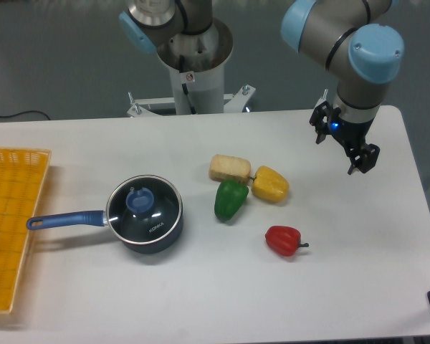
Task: Open the lid
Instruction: 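Move the open gripper across the table to above the saucepan lid knob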
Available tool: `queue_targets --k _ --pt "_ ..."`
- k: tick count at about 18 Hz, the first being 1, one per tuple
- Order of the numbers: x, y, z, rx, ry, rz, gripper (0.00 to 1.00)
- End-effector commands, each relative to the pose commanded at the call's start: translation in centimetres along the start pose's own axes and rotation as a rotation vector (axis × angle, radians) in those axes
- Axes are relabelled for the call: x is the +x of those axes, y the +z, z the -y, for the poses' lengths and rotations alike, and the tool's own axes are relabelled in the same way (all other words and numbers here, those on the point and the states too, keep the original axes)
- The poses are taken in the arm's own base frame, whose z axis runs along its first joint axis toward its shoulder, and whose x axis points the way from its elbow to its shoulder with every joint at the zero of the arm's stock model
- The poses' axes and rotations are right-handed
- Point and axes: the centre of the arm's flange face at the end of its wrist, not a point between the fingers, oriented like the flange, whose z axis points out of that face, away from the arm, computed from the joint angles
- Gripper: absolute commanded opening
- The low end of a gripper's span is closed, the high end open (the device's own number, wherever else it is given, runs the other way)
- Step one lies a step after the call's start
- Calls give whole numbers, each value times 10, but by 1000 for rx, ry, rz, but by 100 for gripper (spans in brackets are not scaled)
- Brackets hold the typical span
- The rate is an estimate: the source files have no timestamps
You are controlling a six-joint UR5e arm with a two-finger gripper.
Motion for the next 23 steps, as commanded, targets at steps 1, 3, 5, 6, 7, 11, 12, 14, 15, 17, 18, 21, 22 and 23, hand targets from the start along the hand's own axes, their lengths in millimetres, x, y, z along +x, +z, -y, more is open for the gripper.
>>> queue_targets --k 1,3,5,6,7,11,12,14,15,17,18,21,22,23 --pt "0 0 1 0 2 0 100" --pt "0 0 1 3 2 0 100" --pt "1 1 3 8 3 -2 100" --pt "1 2 5 8 6 -4 100" --pt "2 3 6 9 8 -5 100" --pt "5 11 4 5 -3 -21 100" --pt "6 14 3 6 -9 -27 100" --pt "7 19 -1 10 -18 -37 100" --pt "10 23 -1 11 -24 -44 100" --pt "19 15 5 10 -24 -35 100" --pt "24 16 9 12 -18 -39 100" --pt "42 11 33 10 -14 -37 100" --pt "47 8 38 10 -7 -34 100" --pt "52 3 49 10 9 -29 100"
